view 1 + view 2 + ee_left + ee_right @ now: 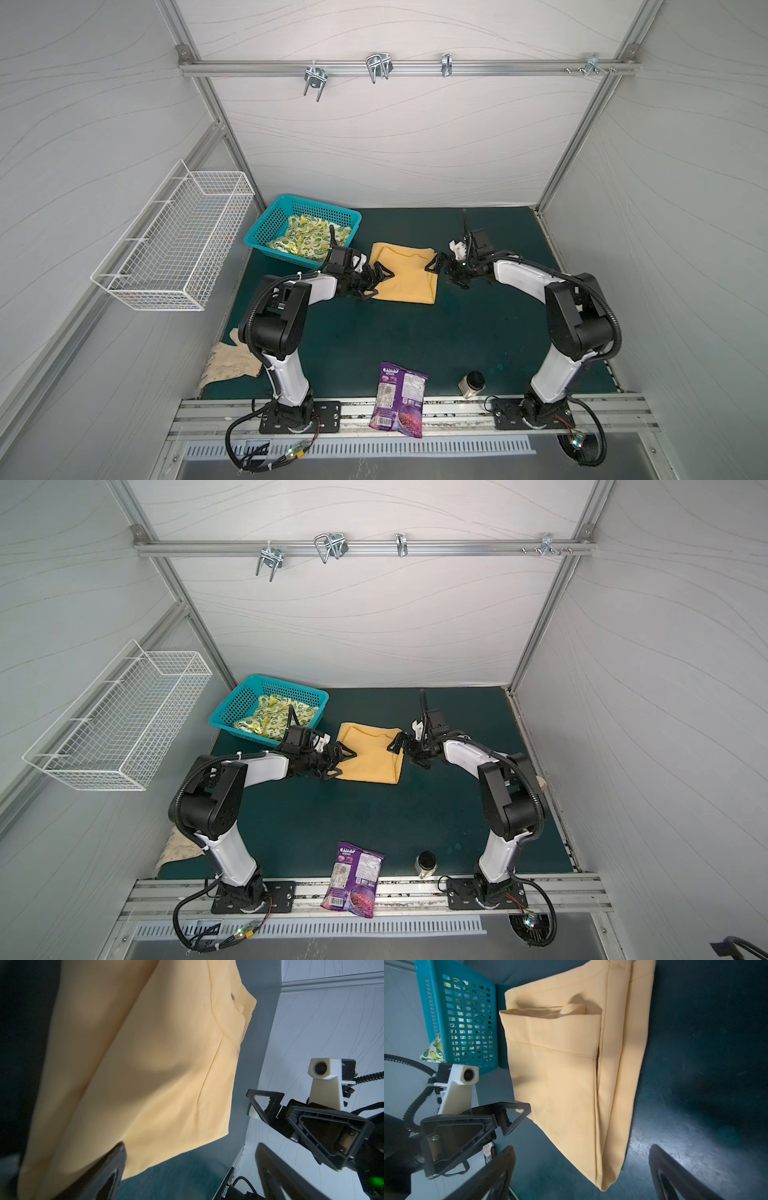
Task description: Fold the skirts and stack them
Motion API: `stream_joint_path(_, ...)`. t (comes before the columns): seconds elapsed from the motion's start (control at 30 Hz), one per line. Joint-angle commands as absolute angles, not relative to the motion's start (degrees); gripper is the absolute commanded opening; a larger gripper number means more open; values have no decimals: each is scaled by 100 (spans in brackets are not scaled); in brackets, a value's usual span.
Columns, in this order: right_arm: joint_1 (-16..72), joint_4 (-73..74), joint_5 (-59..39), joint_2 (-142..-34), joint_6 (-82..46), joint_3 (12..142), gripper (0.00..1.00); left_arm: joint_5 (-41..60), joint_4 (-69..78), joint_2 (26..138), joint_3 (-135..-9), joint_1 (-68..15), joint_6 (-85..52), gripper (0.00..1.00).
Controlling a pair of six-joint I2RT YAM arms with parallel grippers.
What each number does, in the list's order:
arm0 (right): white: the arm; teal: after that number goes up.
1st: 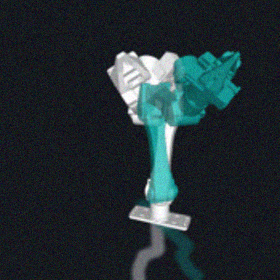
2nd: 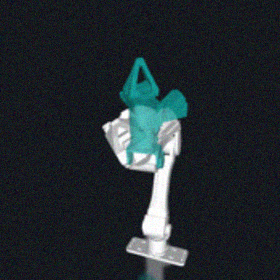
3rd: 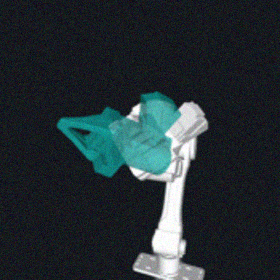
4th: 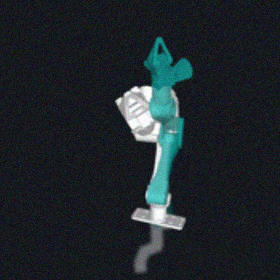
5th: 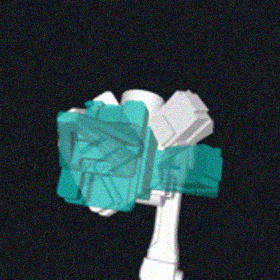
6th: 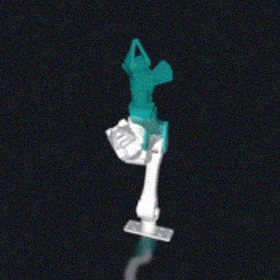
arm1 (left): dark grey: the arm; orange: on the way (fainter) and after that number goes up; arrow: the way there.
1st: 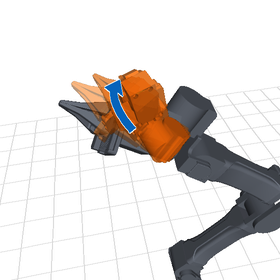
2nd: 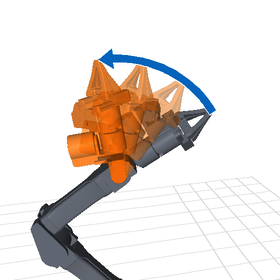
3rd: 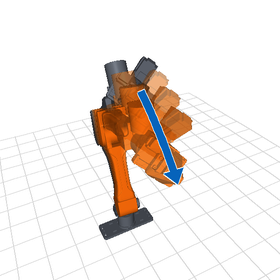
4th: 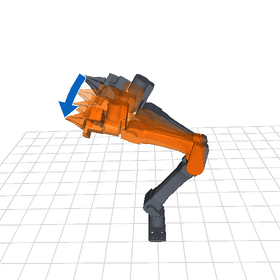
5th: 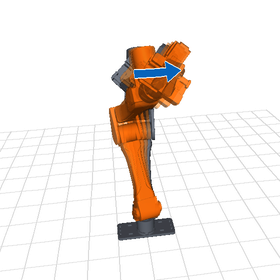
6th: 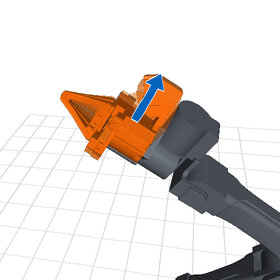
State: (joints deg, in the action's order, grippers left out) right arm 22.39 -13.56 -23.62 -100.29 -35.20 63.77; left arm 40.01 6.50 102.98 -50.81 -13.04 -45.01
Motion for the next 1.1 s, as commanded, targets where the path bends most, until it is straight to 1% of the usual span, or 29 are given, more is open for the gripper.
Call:
stream_joint_path(0.0, 2215, -1614, -2132, -9782, -3259, 6346, 99, 3736, 539, 10556, -4850, -1252, -4388, 98)
stream_joint_path(0.23, 2310, -1687, -1956, -9896, -3171, 6283, 99, 3873, 1186, 10872, -4617, -1241, -4594, 97)
stream_joint_path(0.37, 2388, -1766, -1827, -10065, -3149, 6383, 99, 3889, 1246, 10415, -4542, -1239, -4662, 97)
stream_joint_path(0.63, 2612, -1966, -1532, -10469, -3134, 6855, 99, 3792, -116, 9008, -5134, -1246, -4417, 98)
stream_joint_path(0.73, 2701, -1978, -1466, -10658, -3189, 7006, 99, 3609, -560, 8548, -5327, -1240, -4325, 99)
stream_joint_path(0.93, 2863, -1959, -1362, -11049, -3272, 7219, 99, 3066, -1557, 8018, -5599, -1242, -4039, 99)
stream_joint_path(1.07, 2908, -1992, -1238, -11295, -3270, 7358, 99, 2736, -1850, 7674, -5504, -1240, -3906, 99)
